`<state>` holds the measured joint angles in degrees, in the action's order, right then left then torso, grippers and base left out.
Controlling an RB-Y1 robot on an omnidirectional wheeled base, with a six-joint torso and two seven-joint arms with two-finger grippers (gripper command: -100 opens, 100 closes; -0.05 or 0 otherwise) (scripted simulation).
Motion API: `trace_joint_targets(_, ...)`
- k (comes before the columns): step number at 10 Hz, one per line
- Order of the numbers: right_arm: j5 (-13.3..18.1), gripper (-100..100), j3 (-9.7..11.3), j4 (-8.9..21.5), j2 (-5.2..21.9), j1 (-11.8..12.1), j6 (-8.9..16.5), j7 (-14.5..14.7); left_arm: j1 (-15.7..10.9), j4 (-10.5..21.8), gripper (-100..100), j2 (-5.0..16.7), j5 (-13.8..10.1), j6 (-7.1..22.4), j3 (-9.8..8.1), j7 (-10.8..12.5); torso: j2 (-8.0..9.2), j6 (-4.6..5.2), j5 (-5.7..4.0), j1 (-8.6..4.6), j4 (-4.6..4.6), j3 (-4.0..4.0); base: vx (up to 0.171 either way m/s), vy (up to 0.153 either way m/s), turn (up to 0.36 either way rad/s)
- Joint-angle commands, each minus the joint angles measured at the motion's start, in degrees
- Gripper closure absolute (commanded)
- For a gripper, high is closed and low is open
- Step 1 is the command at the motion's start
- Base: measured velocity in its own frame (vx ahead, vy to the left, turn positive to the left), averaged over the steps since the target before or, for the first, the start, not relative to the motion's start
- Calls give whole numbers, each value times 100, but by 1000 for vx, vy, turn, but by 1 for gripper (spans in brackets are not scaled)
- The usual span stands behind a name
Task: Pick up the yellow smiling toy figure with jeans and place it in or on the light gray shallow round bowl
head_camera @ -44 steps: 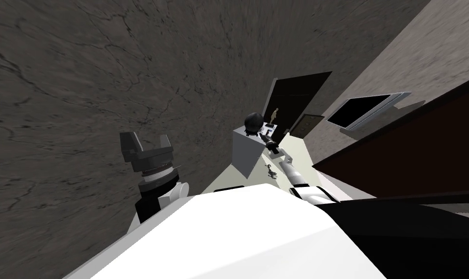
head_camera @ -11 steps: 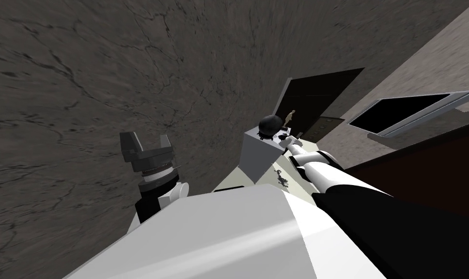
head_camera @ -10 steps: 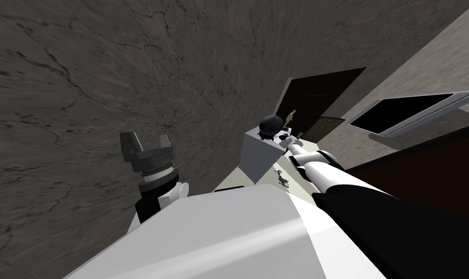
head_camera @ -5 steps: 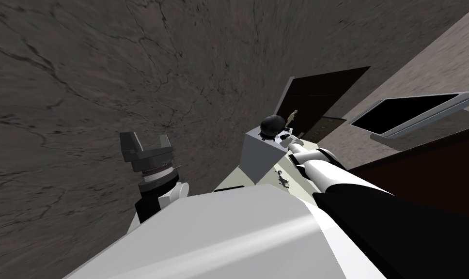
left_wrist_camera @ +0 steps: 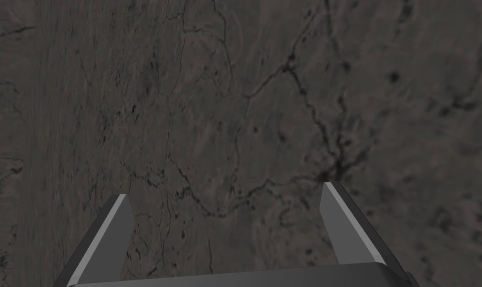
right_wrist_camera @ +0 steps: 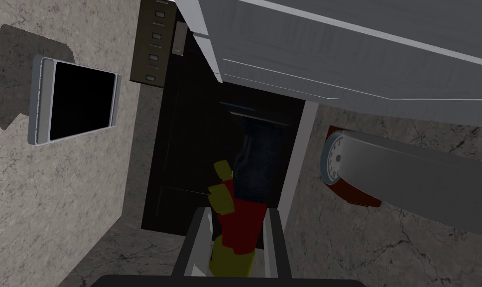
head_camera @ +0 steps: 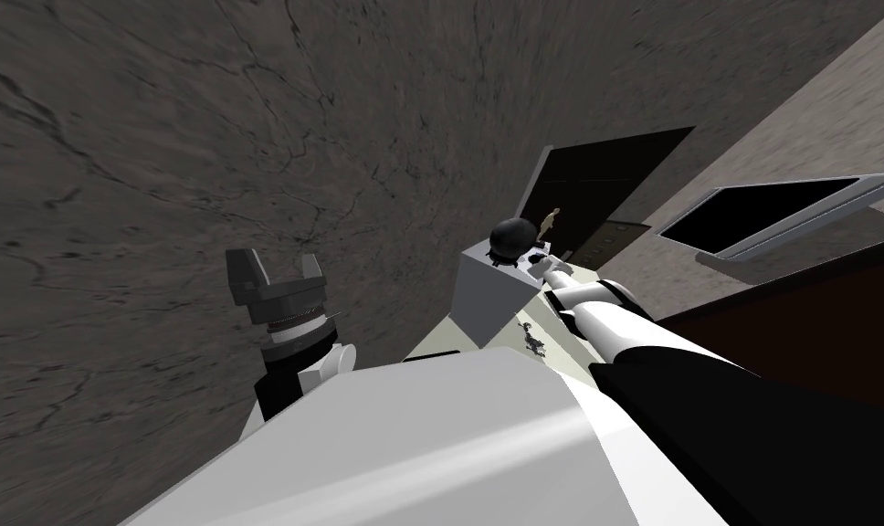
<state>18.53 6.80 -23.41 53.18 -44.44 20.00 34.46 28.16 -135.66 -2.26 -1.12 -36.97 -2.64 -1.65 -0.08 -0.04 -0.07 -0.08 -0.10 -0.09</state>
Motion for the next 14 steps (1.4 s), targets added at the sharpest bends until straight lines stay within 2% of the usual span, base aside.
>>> trace_joint_targets(1, 0, 100, 0, 0, 0, 0, 0, 0, 0, 0, 0, 0, 0, 0, 0, 0, 0, 0, 0, 0, 0, 0, 0, 0, 0)
trace_joint_targets(2, 0, 100, 0, 0, 1, 0, 1, 0, 0, 0, 0, 0, 0, 0, 0, 0, -1, -1, 0, 1, 0, -1, 0, 0, 0)
trace_joint_targets(3, 0, 0, 0, 1, 1, 1, 1, 0, 0, 0, 0, 0, 0, 0, 0, 0, -2, -2, 0, 1, -1, -1, 0, 0, 0)
trace_joint_targets(4, 0, 100, -1, 1, 1, 1, 1, -1, 0, 0, 0, 0, 0, 0, 0, 0, -2, -2, 0, 2, -1, -1, 0, 0, 0)
trace_joint_targets(5, 0, 0, -1, 1, 1, 1, 2, -1, 0, 0, 0, 0, 0, 0, 0, 0, -2, -2, 1, 2, -1, -1, 0, 0, 0)
trace_joint_targets(6, 94, 100, 163, -120, 143, -103, -9, 98, 0, 0, 0, 0, 0, 0, 0, 0, -2, -2, 1, 2, -1, -2, -55, -58, 86)
trace_joint_targets(8, 94, 100, 163, -120, 143, -103, -9, 98, 0, 0, 0, 1, 0, 0, -1, 0, 15, -1, 4, -26, 5, 10, -31, -89, 34)
trace_joint_targets(9, 198, 100, 336, -241, 284, -202, -30, 208, 0, 0, 0, 1, 0, 0, -1, 0, 8, 3, 1, -21, 2, 5, -41, -86, 67)
trace_joint_targets(12, 198, 100, 336, -241, 284, -202, -30, 208, 0, 0, 0, 0, 0, 0, 0, 0, 6, 1, 6, -6, -1, 2, -20, -45, 20)
trace_joint_targets(14, 335, 100, 556, -392, 453, -317, -66, 354, 0, 0, 0, 0, 0, 0, 0, 0, 0, -8, 16, 6, -1, 0, -28, -51, 69)
